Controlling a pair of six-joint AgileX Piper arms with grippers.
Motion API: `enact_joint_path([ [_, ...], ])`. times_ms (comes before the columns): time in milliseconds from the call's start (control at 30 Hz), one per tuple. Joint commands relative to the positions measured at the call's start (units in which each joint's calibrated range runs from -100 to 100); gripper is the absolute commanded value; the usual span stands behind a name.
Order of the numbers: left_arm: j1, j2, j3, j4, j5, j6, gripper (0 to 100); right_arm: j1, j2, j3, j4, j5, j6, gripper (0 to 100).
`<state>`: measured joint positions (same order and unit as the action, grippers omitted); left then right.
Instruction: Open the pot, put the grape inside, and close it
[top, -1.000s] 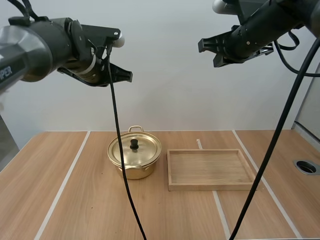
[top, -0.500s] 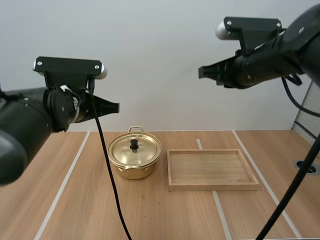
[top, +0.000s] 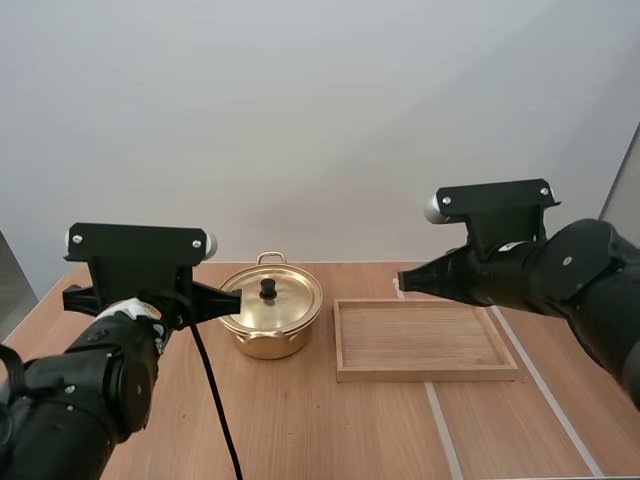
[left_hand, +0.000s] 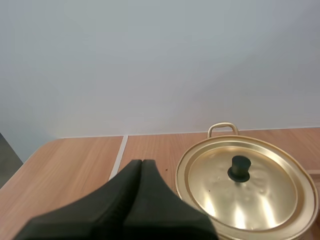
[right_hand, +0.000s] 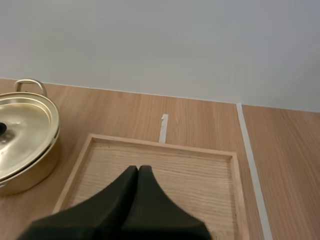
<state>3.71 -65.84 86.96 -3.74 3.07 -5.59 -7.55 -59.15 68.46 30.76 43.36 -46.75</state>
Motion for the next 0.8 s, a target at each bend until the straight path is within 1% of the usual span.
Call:
enact_joint_path([
  [0,0.08,-0.7,3.7,-0.2,-6.3,-0.4,0,-0.1,-0.6,3.7,0.2,-7.3,-0.6,0],
  [133,0.08,-0.7,5.3,-0.2,-6.8,-0.3,0,-0.1,-0.6,6.0,0.2,-9.3,-0.6,0],
  [500,0.08,-0.7,5.3,-0.2,-6.8,-0.3,0,-0.1,-0.6,6.2,0.2,-10.3,-0.6,0],
  [633,0.08,-0.7,5.3,-0.2,-6.8,-0.3,0,-0.1,-0.6,6.2,0.2,-11.9,-3.2,0],
  [767,0.08,-0.7,5.3,-0.2,-6.8,-0.3,0,-0.1,-0.6,6.2,0.2,-17.1,-5.1,0],
])
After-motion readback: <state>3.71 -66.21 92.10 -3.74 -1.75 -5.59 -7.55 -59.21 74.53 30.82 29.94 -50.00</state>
